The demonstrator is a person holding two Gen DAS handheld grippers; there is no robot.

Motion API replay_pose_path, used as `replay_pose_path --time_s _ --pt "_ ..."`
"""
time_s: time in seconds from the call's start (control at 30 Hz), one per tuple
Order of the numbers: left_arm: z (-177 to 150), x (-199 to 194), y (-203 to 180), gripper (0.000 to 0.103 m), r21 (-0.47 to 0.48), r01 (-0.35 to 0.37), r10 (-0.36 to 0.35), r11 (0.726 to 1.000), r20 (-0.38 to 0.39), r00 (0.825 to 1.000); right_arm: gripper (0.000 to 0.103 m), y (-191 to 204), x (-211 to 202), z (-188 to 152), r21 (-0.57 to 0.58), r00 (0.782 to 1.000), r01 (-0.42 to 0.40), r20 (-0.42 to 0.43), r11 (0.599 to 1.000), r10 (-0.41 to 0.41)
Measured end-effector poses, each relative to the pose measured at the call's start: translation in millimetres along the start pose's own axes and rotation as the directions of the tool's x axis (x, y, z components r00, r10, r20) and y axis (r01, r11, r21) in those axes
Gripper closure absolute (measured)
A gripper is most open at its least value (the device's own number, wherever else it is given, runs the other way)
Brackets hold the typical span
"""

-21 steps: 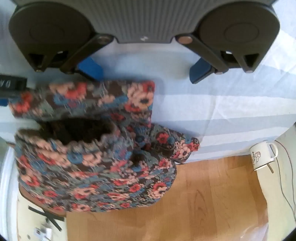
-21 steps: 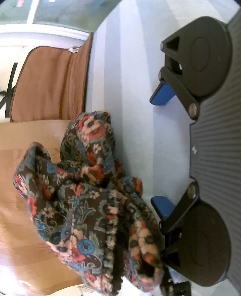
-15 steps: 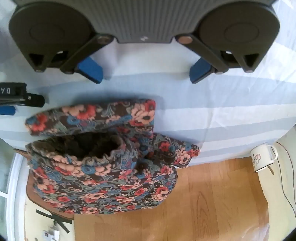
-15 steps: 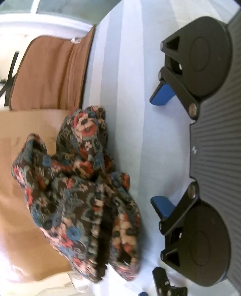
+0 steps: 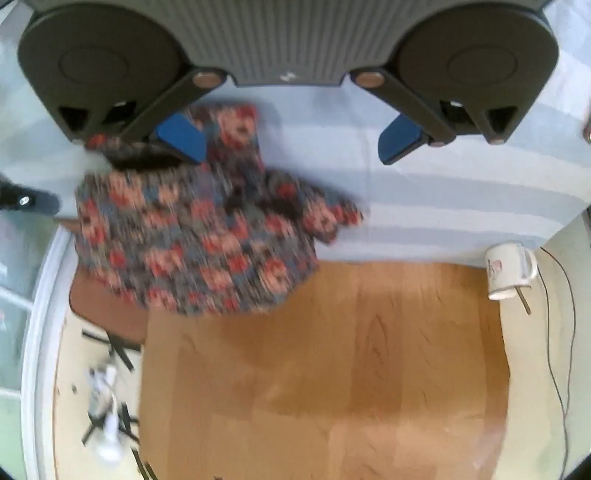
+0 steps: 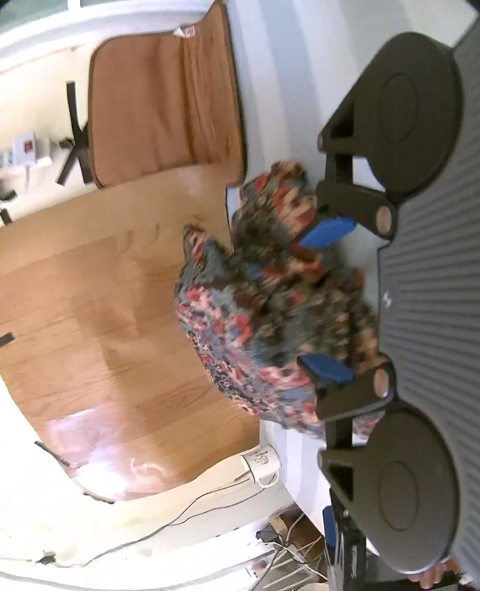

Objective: Fold small clothes
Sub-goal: 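Grasp the floral garment edge with the right gripper and lift it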

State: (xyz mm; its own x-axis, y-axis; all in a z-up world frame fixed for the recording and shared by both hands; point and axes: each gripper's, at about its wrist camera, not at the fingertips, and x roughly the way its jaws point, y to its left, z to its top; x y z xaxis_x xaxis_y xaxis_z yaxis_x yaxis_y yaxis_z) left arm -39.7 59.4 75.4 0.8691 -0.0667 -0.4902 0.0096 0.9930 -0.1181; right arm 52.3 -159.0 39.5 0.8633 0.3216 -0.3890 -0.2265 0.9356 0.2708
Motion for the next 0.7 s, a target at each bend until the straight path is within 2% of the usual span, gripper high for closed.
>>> replay_pose_path --time_s 0.03,0.07,0.1,0.13,0.17,0.2,0.27,0.37,0.43,0.47,0.53,0.6,0.7 --pt "5 1 3 0.0 0.005 -0.007 0.007 1.0 0.008 1.0 0.017 3 10 4 0.013 1.0 -0.005 -0.024 1.0 0.005" --pt "9 0 6 0.0 0.006 -0.019 0.019 1.0 0.017 1.0 0.019 6 24 6 0.026 0.999 -0.024 -0.048 0.999 0.026" --pt "12 0 10 0.0 0.008 -0.03 0.03 1.0 0.025 0.999 0.027 10 35 10 0.029 0.996 -0.041 -0.074 0.999 0.043" --pt "14 0 11 0.0 0.016 -0.04 0.039 0.999 0.028 0.999 0.055 12 43 11 0.029 0.994 -0.052 -0.093 0.998 0.054" --pt "15 1 13 0.0 0.025 -0.058 0.057 0.998 0.031 0.998 0.077 21 53 16 0.021 0.991 -0.054 -0.119 0.998 0.056" --pt "15 3 15 0.0 0.034 -0.08 0.078 0.996 0.035 0.996 0.082 18 57 30 0.035 0.986 -0.098 -0.13 0.995 0.102" --pt "16 9 18 0.0 0.05 -0.113 0.111 0.992 0.034 0.993 0.086 21 50 56 0.084 0.979 -0.194 -0.041 0.977 0.198" --pt "19 21 22 0.0 0.06 -0.135 0.134 0.989 0.023 0.991 0.092 20 43 101 0.118 0.982 -0.17 0.109 0.978 0.157" --pt "19 31 20 0.0 0.059 -0.149 0.148 0.987 0.02 0.989 0.087 20 55 117 0.103 0.99 -0.078 0.122 0.992 0.066" --pt "18 34 19 0.0 0.056 -0.146 0.146 0.988 0.021 0.989 0.078 20 65 121 0.075 0.995 -0.032 0.096 0.997 0.025" --pt "15 42 16 0.0 0.043 -0.124 0.124 0.991 0.013 0.992 0.057 14 86 117 0.019 1.0 -0.006 0.006 1.0 0.006" --pt "14 50 19 0.0 0.027 -0.102 0.102 0.994 0.0 0.995 0.057 5 89 108 0.007 1.0 0.023 -0.005 1.0 -0.023" --pt "10 66 18 0.0 0.016 -0.096 0.097 0.995 -0.04 0.995 0.047 -21 71 86 0.079 0.999 0.043 0.021 0.996 -0.045"
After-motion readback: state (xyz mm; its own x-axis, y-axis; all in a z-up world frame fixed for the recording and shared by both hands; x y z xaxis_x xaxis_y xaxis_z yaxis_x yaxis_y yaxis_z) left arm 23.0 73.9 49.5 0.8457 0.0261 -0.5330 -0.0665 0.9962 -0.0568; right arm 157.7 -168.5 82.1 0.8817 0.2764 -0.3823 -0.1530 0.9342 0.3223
